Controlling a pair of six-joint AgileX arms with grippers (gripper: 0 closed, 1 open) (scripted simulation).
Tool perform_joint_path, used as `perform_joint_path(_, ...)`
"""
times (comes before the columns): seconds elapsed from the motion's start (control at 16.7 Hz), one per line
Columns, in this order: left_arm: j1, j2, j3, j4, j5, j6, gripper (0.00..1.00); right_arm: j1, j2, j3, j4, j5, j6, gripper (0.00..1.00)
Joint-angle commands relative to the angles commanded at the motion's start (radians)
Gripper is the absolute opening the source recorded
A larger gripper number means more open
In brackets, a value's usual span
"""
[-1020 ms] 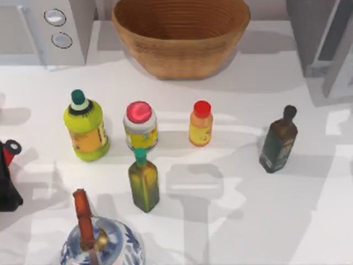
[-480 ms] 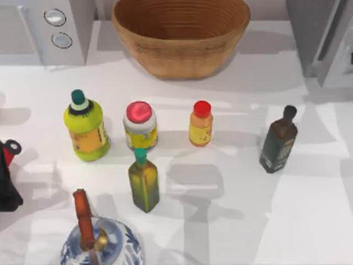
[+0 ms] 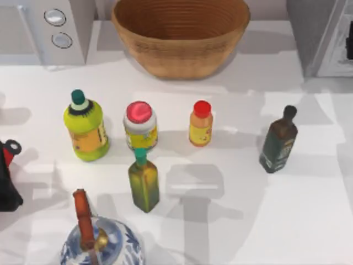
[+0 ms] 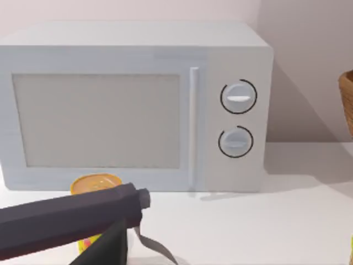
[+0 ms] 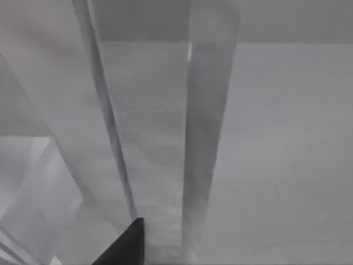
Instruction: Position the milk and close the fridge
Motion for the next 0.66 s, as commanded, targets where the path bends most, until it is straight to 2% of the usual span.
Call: perform_joint_path(0.66, 0.0, 0.0, 0.0, 0.0, 0.0, 0.0, 1.0, 0.004, 0.205, 0.27, -0.055, 0.005, 0.001, 1.0)
